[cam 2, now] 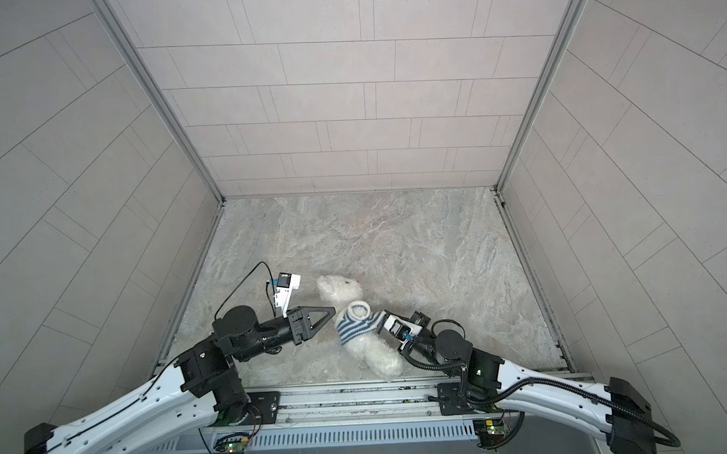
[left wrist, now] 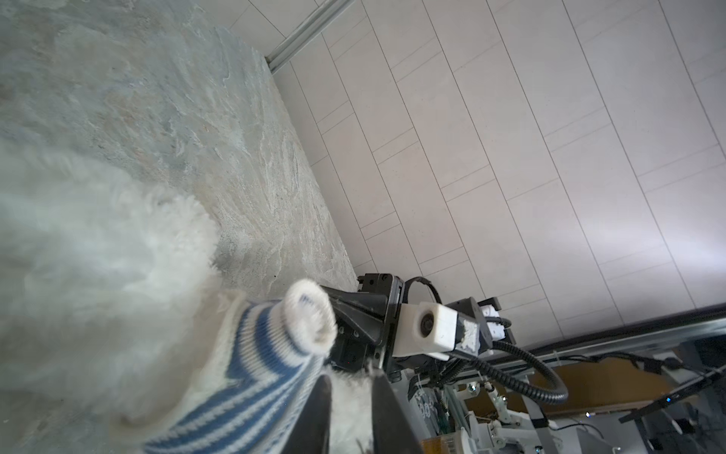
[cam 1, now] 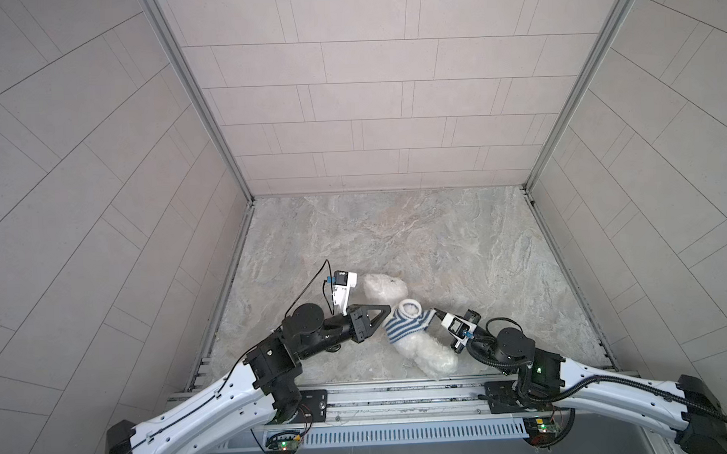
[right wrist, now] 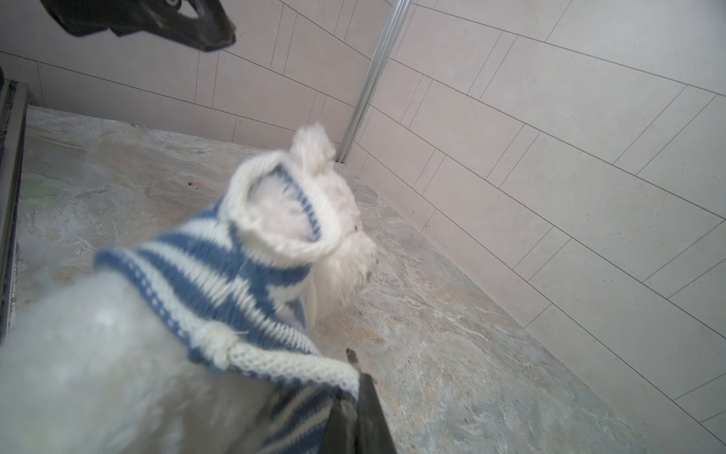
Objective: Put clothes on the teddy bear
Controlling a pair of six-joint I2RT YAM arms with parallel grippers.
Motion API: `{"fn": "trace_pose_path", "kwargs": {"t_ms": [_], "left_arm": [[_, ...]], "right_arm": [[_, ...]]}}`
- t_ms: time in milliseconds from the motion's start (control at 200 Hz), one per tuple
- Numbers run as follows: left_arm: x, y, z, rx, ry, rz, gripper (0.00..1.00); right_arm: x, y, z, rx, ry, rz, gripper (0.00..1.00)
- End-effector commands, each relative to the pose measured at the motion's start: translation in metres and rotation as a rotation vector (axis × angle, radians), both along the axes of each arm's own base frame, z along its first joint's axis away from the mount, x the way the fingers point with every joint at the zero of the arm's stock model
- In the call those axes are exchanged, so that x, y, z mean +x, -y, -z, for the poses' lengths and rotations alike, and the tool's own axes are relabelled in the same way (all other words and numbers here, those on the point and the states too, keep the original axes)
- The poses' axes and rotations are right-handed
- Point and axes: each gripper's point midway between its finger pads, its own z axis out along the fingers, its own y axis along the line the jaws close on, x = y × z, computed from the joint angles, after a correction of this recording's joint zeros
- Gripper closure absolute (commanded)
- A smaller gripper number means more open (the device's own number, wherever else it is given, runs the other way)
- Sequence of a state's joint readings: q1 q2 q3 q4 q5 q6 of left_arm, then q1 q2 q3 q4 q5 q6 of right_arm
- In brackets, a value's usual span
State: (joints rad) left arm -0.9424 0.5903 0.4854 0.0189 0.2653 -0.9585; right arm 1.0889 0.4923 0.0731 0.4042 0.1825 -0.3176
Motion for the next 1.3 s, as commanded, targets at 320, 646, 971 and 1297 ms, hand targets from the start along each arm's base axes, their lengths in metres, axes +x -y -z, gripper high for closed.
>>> {"fn": "trace_pose_path", "kwargs": {"t_ms": [320,646,971,1297], "left_arm": [[-0.009,-0.024,0.1,0.267,-0.113,-0.061,0.71],[-0.002,-0.014,0.133,0.152,-0.145,-0.091,0.75],[0.003,0.013,0.147,0.163,-0.17,-0.05,0.81],[0.004,0.046,0.146,0.142,-0.183,0.002,0.87]], "right_arm": [[-0.016,-0.022,0.032,-0.145,-0.069,-0.061,0.95],[-0.033,-0.035,0.049,-0.214,-0.152,-0.089,0.94],[-0.031,-0.036,0.053,-0.212,-0.187,-0.052,1.0],[-0.032,-0.033,0.053,-0.185,-0.196,-0.051,1.0]]}}
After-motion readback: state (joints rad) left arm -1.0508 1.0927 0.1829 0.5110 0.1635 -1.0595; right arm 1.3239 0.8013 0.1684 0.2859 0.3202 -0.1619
